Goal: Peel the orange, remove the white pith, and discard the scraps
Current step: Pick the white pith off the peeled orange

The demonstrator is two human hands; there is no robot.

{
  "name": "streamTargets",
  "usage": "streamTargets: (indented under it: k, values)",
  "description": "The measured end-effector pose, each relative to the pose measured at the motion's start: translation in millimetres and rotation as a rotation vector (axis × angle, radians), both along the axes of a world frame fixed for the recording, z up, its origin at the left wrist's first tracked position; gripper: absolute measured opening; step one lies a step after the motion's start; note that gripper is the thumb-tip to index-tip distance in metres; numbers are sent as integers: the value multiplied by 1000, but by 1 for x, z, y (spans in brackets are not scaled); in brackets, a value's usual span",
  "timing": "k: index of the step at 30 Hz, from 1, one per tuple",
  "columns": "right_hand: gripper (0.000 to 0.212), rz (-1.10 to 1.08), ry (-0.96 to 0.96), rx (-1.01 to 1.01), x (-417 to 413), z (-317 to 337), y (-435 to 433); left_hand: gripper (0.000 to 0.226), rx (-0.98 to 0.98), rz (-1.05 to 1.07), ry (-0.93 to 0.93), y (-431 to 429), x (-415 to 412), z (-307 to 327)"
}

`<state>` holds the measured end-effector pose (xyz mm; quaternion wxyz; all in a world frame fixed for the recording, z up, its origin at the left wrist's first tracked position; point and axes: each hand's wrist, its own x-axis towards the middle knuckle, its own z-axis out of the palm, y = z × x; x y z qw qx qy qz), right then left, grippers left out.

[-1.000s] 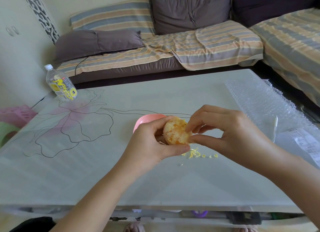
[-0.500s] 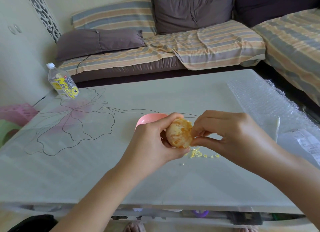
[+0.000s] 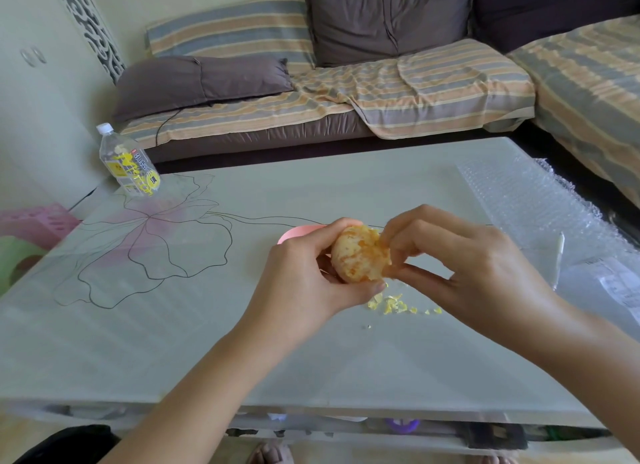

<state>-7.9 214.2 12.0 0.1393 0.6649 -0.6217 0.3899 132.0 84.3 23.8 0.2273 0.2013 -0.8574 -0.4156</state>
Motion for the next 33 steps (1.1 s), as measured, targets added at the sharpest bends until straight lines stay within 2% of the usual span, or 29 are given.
streamTargets:
  k: [3,11,25,33]
  values:
    - [22,-22,51,-81,5,-1,-4,46,43,30,19,-1,-1,0]
    - [28,-24,30,-108,10,-3,-8,41,11,69,36,1,2,1]
    - [19,-12,87,-57,6,-8,-9,43,22,67,46,0,1,-1]
    - [16,-39,-119,-78,17,-2,-5,36,203,27,119,-1,2,7]
